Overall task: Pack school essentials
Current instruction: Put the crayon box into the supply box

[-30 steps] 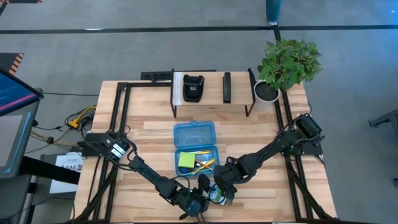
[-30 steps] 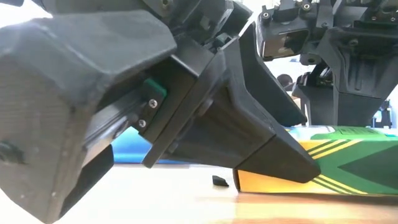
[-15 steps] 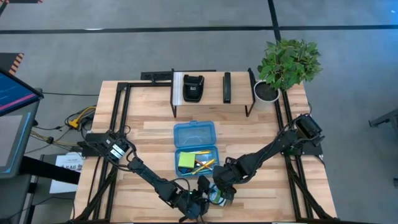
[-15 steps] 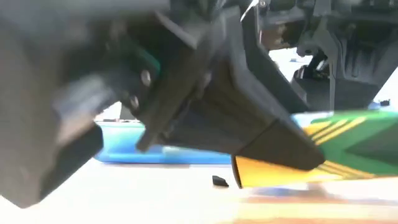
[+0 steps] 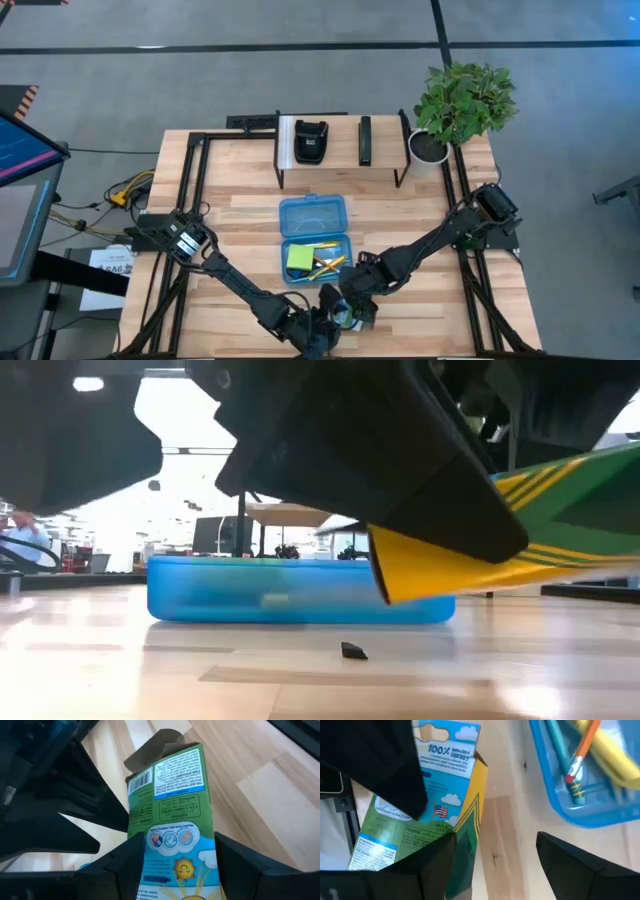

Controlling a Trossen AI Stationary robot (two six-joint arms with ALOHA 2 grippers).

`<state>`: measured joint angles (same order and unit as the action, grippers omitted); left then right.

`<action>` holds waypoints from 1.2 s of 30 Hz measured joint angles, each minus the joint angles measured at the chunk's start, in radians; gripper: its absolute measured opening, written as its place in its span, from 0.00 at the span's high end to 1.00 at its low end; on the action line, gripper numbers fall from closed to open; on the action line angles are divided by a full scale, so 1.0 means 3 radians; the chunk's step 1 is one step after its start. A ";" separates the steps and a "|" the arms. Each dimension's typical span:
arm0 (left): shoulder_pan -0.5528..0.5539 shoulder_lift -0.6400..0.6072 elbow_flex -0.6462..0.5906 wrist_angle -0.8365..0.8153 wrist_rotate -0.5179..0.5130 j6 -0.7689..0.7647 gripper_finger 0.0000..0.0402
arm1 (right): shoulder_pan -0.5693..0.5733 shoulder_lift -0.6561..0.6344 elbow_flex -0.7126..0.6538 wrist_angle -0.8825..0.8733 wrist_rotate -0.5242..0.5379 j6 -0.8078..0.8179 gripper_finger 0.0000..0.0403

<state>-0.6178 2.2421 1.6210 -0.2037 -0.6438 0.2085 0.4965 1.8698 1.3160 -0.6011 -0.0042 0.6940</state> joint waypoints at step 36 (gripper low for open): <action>0.0071 -0.0404 0.0026 -0.1612 -0.0676 -0.0819 0.49 | -0.0693 -0.0003 0.0596 -0.0212 0.0059 -0.1003 0.25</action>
<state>-0.5966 2.1211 1.6287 -0.6873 -0.8467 -0.0371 0.2884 1.8690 1.4948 -0.6648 0.0136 0.3932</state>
